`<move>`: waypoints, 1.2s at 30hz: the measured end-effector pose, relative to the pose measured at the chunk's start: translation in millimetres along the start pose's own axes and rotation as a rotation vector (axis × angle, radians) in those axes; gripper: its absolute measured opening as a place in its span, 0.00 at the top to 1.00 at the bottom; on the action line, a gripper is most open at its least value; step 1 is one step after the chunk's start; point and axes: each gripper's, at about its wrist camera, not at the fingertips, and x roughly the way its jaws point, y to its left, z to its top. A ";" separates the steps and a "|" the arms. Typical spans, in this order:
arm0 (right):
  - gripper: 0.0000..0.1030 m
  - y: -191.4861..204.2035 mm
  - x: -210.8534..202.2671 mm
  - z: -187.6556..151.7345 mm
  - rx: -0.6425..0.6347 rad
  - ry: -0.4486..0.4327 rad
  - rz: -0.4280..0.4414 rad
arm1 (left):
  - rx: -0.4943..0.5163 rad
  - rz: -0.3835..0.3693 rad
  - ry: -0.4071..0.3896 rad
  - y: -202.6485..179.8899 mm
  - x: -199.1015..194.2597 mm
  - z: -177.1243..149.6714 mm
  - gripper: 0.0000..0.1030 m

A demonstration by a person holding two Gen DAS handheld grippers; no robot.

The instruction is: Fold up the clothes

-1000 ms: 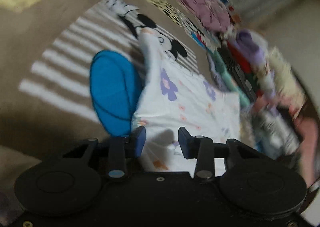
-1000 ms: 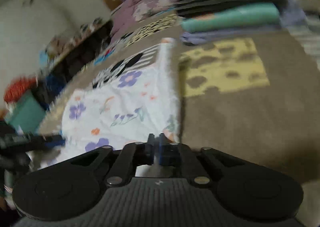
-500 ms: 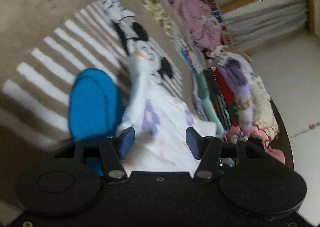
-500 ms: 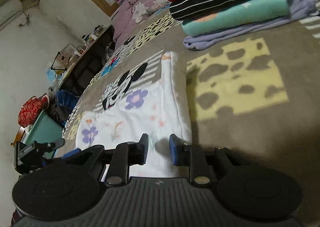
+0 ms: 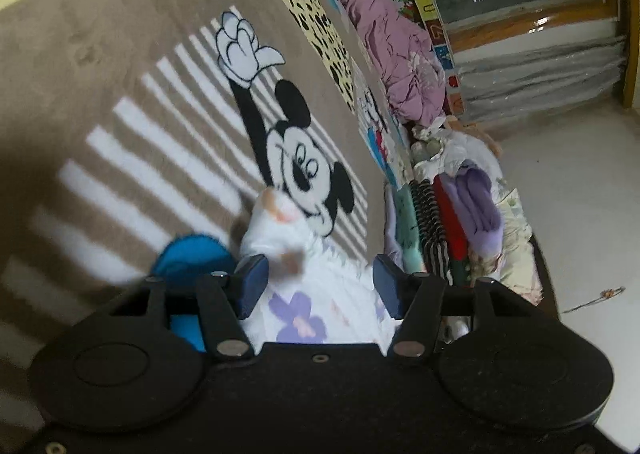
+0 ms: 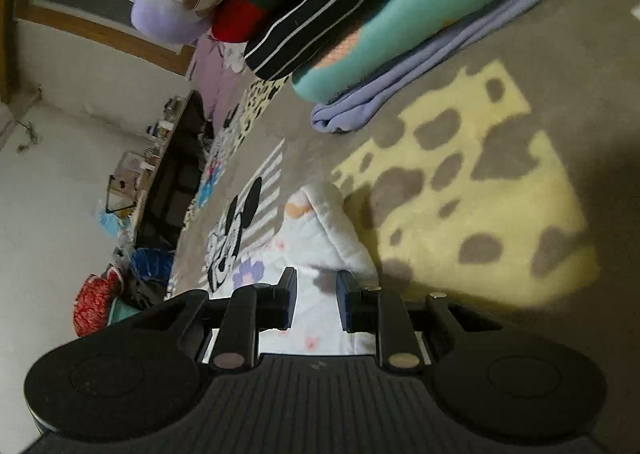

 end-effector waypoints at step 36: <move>0.80 37.2 -17.0 -26.7 -0.172 -0.041 -0.040 | -0.018 0.010 -0.071 -22.7 -27.4 -20.9 0.39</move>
